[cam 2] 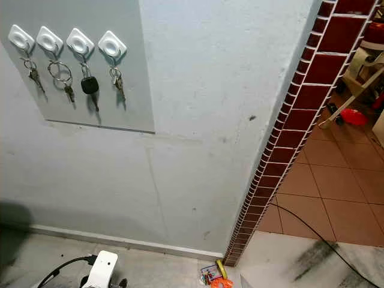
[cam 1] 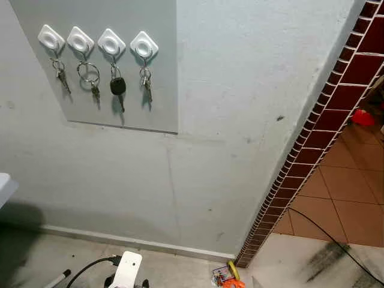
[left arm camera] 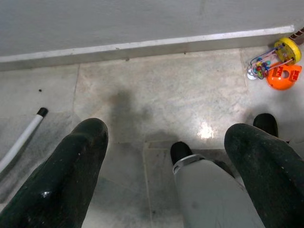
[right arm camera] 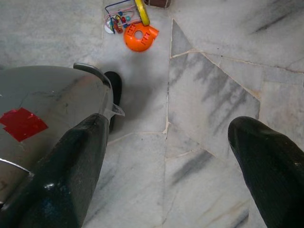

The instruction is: Hang keys on a hook

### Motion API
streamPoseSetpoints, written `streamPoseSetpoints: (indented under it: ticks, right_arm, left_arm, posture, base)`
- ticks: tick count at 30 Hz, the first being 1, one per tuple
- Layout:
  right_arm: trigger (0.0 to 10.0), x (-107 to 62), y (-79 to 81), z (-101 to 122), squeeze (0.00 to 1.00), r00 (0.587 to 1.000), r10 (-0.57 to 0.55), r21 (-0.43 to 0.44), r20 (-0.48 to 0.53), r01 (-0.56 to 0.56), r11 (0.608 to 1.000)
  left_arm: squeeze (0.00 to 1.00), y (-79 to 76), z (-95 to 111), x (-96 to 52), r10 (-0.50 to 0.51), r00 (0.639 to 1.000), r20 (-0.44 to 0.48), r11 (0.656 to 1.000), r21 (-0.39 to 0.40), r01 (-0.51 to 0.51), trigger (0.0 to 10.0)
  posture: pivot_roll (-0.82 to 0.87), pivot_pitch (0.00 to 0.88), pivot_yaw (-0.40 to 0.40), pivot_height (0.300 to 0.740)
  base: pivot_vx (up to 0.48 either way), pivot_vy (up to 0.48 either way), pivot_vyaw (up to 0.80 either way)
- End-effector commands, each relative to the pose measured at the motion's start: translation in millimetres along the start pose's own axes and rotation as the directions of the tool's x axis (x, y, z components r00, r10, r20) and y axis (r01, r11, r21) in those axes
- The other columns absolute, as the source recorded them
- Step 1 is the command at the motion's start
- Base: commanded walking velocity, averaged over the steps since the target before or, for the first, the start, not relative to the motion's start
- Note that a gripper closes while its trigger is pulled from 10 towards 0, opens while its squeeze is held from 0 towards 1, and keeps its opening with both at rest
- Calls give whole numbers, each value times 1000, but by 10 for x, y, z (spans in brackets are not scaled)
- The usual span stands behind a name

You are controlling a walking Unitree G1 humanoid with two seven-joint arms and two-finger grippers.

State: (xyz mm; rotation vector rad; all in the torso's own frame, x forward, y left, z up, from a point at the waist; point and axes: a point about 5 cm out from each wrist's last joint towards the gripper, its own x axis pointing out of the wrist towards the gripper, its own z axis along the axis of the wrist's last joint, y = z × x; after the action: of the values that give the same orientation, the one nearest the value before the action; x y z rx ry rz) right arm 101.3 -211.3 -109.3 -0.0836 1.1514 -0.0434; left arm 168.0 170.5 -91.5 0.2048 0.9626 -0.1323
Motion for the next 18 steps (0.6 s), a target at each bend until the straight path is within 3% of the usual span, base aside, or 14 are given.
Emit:
streamPoseSetpoints:
  ticks: [1, 12, 14, 18]
  right_arm:
    - [10000, 0, 81, -45, 0, 999, 25, -1, -22, -25, 1000]
    - [10000, -1, 83, -54, 0, 999, 26, -7, -29, -26, 1000]
    - [10000, -6, 165, -104, 0, 998, 42, 20, -38, -41, 999]
    - [10000, -15, 137, -138, 0, 998, 41, 23, -43, -40, 999]
  left_arm:
    - [0, 26, -18, -4, 9, 1000, -8, 1000, -8, -9, 10000]
    - [0, 27, -21, -5, 10, 1000, -9, 1000, -7, -10, 10000]
    - [0, 86, -113, -29, 18, 999, -33, 1000, 2, -18, 10000]
    - [0, 92, -145, -38, 18, 999, -41, 1000, 4, -18, 10000]
  posture:
    - [-12, 0, 6, 732]
    - [-12, 0, 8, 732]
    - [4, 0, 17, 732]
    - [7, 0, 14, 732]
  base:
    - [0, 0, 0]
    - [0, 0, 0]
    - [0, 0, 0]
    - [0, 0, 0]
